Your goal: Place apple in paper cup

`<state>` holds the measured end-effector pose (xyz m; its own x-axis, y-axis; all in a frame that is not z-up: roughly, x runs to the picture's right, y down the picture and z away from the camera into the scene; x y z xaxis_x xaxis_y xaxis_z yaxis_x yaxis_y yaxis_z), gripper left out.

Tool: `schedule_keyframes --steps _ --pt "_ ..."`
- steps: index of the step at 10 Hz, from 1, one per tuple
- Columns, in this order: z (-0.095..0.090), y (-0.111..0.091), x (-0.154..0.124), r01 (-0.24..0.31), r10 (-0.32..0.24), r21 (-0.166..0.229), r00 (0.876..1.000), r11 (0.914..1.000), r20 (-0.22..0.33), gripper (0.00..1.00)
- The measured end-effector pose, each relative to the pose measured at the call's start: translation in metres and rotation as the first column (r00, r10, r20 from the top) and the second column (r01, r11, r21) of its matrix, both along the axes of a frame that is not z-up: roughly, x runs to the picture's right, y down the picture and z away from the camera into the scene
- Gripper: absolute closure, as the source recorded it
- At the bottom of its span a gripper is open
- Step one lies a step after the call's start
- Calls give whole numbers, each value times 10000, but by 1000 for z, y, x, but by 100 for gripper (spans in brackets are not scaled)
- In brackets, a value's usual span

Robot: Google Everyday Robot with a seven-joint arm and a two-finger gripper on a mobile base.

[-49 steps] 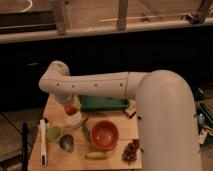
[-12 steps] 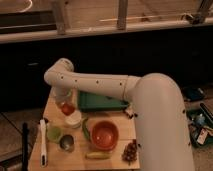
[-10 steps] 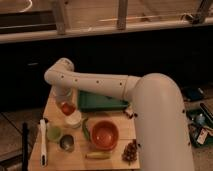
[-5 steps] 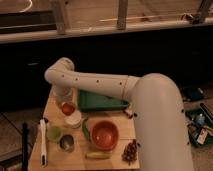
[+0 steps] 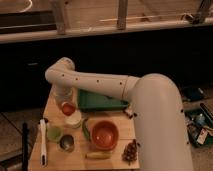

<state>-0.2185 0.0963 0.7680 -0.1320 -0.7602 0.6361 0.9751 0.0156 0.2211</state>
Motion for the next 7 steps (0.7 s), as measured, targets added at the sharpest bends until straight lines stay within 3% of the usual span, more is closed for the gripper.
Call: schedule_keyframes --steps 2,5,7 --pt "0 1 1 144 -143 -78 9999 9999 90 86" --pt "0 1 0 305 -301 -142 9991 9994 302 76" --pt "-1 2 1 402 -395 -213 9987 9990 319 75"
